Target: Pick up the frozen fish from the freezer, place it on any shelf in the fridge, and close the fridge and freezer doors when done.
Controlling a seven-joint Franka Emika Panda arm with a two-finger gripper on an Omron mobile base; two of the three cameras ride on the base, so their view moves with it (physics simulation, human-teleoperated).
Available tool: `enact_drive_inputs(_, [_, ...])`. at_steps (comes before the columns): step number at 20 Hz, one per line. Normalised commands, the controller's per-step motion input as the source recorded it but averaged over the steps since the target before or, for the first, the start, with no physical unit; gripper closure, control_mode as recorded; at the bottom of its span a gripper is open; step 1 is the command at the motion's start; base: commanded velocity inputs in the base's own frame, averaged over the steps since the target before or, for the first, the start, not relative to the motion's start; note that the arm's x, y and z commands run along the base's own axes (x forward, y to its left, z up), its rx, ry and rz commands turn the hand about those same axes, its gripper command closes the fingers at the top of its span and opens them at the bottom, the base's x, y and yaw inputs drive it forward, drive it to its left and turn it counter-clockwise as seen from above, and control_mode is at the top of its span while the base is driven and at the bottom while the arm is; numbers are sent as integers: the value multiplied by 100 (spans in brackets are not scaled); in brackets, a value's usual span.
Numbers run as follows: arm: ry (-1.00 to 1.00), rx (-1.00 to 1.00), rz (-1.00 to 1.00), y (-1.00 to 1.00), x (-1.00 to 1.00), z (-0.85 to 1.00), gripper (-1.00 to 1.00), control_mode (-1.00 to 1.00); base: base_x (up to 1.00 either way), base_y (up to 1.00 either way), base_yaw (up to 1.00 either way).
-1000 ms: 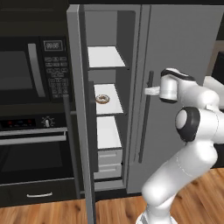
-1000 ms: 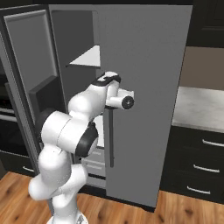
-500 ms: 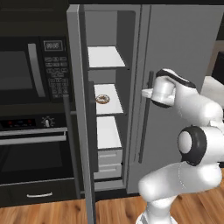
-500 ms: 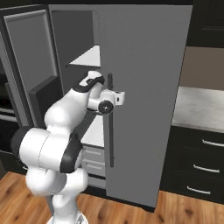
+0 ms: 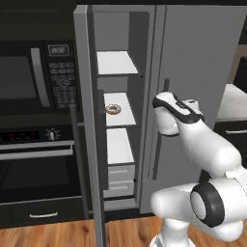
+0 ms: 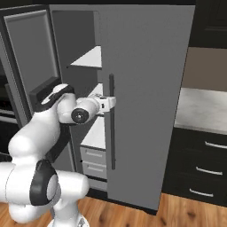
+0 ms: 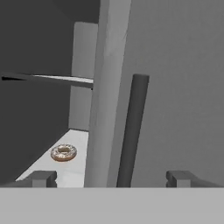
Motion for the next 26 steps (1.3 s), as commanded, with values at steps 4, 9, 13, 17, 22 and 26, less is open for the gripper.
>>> enact_drive_inputs(4, [9, -15, -9, 20, -45, 100, -100, -100, 0, 0, 0])
enact_drive_inputs(9, [12, -2, -6, 11, -48, 100, -100, -100, 0, 0, 0])
enact_drive_inputs(13, [18, 0, -7, 12, -70, 100, -100, -100, 0, 0, 0])
enact_drive_inputs(17, [10, -4, -2, 24, -56, 100, -100, -100, 0, 0, 0])
enact_drive_inputs(22, [12, -1, 0, 29, -67, 100, -100, -100, 0, 0, 0])
enact_drive_inputs(26, [13, -6, 0, 75, -98, 68, -100, -100, 0, 0, 0])
